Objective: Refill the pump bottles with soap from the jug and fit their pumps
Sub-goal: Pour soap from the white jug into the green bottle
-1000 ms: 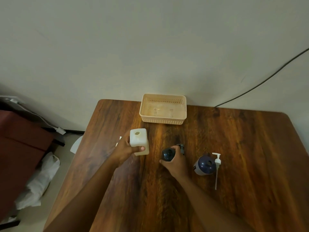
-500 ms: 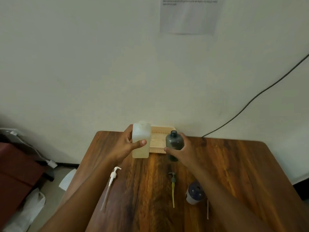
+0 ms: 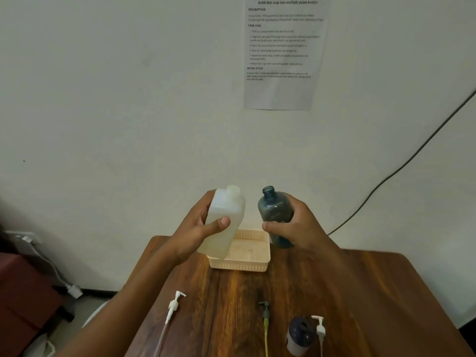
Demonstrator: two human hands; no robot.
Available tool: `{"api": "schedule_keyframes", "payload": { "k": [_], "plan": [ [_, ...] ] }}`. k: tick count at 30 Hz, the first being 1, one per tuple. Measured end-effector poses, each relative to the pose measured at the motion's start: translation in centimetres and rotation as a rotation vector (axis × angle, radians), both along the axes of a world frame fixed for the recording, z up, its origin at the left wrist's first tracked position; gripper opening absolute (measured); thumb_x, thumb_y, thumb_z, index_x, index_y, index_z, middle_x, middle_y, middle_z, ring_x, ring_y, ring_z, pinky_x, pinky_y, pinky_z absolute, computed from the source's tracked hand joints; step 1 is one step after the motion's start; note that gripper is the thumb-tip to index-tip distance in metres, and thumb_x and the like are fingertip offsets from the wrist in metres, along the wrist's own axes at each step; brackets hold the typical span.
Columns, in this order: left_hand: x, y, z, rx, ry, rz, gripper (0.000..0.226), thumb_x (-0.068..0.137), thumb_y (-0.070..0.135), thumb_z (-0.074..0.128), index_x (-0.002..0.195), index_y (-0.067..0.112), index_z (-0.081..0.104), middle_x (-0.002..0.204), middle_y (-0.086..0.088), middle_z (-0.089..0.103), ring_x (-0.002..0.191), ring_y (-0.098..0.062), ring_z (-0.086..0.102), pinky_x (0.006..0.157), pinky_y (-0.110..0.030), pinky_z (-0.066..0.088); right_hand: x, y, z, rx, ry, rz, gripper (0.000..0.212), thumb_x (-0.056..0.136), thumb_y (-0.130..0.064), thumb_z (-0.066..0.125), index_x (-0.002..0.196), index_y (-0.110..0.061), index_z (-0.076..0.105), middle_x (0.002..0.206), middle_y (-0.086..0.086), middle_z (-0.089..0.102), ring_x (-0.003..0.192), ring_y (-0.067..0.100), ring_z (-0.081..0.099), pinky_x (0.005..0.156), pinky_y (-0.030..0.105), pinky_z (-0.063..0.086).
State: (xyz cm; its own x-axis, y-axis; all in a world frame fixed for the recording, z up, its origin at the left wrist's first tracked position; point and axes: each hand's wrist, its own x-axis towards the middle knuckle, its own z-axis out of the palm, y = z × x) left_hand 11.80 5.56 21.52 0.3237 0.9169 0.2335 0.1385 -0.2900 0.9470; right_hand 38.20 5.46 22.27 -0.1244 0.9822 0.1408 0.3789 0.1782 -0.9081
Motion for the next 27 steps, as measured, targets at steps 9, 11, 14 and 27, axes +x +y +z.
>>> {"api": "schedule_keyframes", "payload": {
  "k": [9,11,14,27],
  "plan": [
    [0.5,-0.6,2.5,0.102,0.124,-0.045,0.068,0.080,0.058,0.072,0.141,0.044,0.046,0.122,0.017,0.062,0.109,-0.008,0.066,0.076,-0.020,0.058,0.0,-1.4,2.6,0.005,-0.132,0.042,0.072,0.070,-0.027,0.089,0.131,-0.038,0.050,0.122,-0.011,0.060,0.108,0.016,0.061,0.085,0.027,0.055],
    [0.5,-0.6,2.8,0.118,0.151,-0.050,0.068,0.080,0.059,0.072,0.141,0.043,0.046,0.122,0.015,0.062,0.108,-0.009,0.066,0.076,-0.022,0.060,0.1,-1.7,2.8,0.009,-0.141,0.051,0.072,0.070,-0.027,0.089,0.129,-0.038,0.051,0.121,-0.011,0.062,0.107,0.015,0.061,0.086,0.029,0.056],
    [0.5,-0.6,3.2,0.143,0.193,-0.054,0.067,0.079,0.060,0.071,0.140,0.046,0.045,0.122,0.017,0.062,0.109,-0.008,0.066,0.076,-0.022,0.060,0.2,-2.1,2.9,0.011,-0.147,0.055,0.071,0.069,-0.026,0.089,0.129,-0.037,0.052,0.120,-0.011,0.063,0.107,0.014,0.062,0.088,0.032,0.057],
    [0.8,-0.5,4.1,0.185,0.252,-0.098,0.066,0.079,0.060,0.073,0.138,0.045,0.048,0.121,0.012,0.063,0.107,-0.010,0.067,0.076,-0.022,0.060,1.1,-2.8,2.6,0.003,-0.200,0.034,0.081,0.065,-0.033,0.089,0.136,-0.034,0.050,0.125,-0.008,0.061,0.110,0.014,0.060,0.087,0.028,0.056]
  ]
}}
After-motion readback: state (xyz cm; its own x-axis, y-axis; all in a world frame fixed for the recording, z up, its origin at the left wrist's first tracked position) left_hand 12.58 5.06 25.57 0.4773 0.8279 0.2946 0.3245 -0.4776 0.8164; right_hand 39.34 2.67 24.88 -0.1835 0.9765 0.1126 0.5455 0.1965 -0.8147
